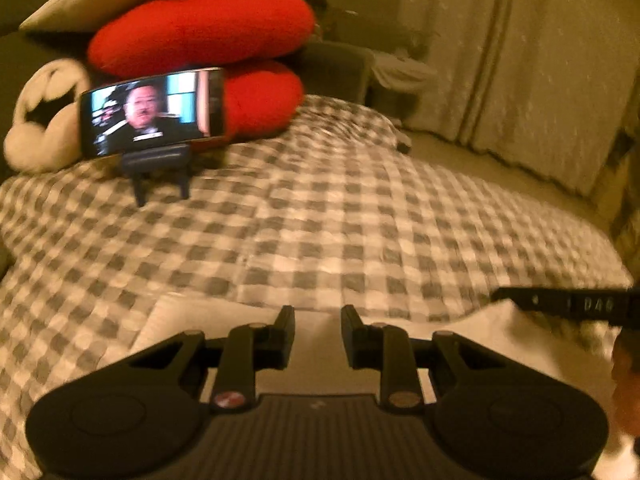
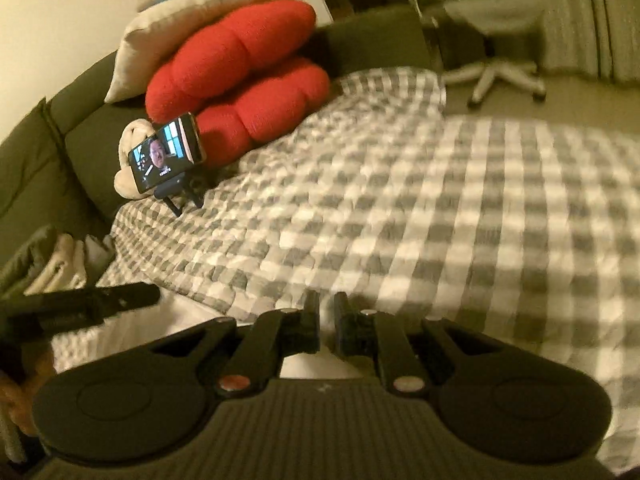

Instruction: Fold clothes

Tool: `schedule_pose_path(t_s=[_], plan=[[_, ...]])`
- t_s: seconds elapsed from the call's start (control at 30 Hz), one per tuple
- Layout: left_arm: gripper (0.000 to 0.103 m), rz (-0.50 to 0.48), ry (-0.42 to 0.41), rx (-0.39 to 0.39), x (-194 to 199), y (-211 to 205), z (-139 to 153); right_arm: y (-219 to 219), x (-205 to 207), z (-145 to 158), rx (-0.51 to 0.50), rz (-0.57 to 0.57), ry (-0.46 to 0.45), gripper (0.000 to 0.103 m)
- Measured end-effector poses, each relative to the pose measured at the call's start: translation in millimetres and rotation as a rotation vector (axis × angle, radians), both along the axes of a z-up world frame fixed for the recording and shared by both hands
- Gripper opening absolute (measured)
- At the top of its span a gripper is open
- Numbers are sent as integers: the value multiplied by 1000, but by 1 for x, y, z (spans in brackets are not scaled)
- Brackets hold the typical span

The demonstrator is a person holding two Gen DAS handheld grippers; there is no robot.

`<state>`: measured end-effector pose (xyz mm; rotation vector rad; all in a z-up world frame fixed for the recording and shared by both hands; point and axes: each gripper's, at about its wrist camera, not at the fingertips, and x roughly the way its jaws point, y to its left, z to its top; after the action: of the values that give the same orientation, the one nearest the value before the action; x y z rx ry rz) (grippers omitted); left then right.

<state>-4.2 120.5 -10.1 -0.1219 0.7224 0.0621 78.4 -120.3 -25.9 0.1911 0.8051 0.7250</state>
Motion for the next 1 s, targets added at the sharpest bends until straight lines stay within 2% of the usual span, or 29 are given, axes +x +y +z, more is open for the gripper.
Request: schedule_pose_path(t_s=[0.1, 0.27, 0.33, 0.4, 0.43, 0.5, 0.67, 0.8, 0.87, 1.0], plan=[[25, -17, 35, 45, 5, -6, -8, -4, -3, 4, 29, 21, 0, 34], [26, -30, 36, 103, 7, -12, -12, 1, -8, 7, 9, 108, 4, 35], [26, -34, 33, 118, 6, -15, -12, 8, -13, 7, -39, 157, -12, 35], [26, -34, 33, 125, 6, -16, -11, 15, -20, 5, -115, 172, -52, 25], [26, -34, 33, 127, 5, -17, -11, 17, -23, 5, -137, 178, -71, 24], [26, -35, 30, 131, 5, -17, -11, 17, -25, 5, -144, 182, -94, 20], [26, -37, 29, 133, 4, -17, -11, 10, -28, 12, -102, 241, -115, 23], [27, -35, 30, 135, 4, -17, -11, 17, -45, 17, -196, 401, -200, 23], [27, -35, 29, 141, 4, -18, -11, 20, -53, 14, -246, 442, -234, 23], [27, -34, 28, 143, 3, -19, -11, 23, -58, 11, -261, 475, -266, 23]])
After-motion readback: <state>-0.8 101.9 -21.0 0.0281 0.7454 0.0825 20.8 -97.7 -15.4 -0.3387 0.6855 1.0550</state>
